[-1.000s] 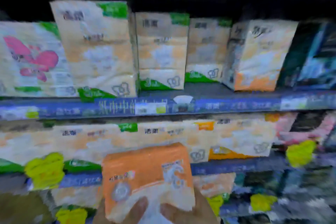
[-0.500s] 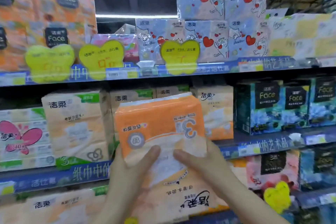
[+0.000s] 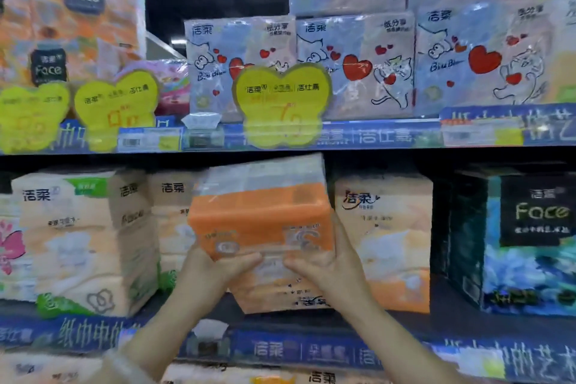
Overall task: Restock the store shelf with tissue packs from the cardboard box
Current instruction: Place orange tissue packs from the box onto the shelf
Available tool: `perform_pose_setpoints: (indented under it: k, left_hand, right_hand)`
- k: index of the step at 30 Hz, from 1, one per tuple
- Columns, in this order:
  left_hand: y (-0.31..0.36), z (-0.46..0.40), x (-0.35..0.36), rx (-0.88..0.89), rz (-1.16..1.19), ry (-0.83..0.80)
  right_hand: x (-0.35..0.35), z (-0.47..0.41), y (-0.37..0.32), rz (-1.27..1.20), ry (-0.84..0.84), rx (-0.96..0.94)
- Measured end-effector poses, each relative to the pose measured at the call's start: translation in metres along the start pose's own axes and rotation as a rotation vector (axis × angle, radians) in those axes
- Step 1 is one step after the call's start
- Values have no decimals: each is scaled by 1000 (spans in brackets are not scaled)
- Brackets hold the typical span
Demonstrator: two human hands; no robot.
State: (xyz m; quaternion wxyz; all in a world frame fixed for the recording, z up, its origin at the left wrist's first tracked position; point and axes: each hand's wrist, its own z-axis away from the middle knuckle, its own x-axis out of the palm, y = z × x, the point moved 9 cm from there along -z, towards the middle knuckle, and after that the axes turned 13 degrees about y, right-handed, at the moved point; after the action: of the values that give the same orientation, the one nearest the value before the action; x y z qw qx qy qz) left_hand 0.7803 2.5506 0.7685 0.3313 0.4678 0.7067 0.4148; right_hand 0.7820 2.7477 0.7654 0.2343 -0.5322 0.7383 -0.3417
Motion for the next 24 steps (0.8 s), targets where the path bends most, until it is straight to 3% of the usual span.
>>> perform_pose_setpoints:
  k: [3, 5, 7, 9, 11, 13, 16, 21, 24]
  left_hand:
    - [-33, 9, 13, -140, -103, -183]
    - [-44, 7, 8, -154, -97, -167]
    - [-13, -3, -10, 83, -142, 66]
    - [47, 0, -10, 502, -326, 190]
    - [85, 8, 18, 845, -598, 118]
    - [87, 8, 45, 1014, -860, 18]
    - [79, -6, 54, 908, -1059, -81]
    - [64, -26, -5, 737, -729, 105]
    - [40, -32, -43, 619, -467, 83]
  right_hand:
    - [-2, 6, 32, 49, -31, 98]
    - [-7, 3, 39, 35, 9, 80]
    - [-6, 0, 43, 30, -2, 91]
    - [-5, 2, 42, 40, -9, 95]
    - [-4, 4, 43, 36, 4, 103]
    - [-3, 7, 42, 46, 1, 108]
    - [1, 8, 36, 47, -1, 83]
    - [13, 7, 16, 105, 8, 12]
    - [24, 4, 2, 204, -47, -59]
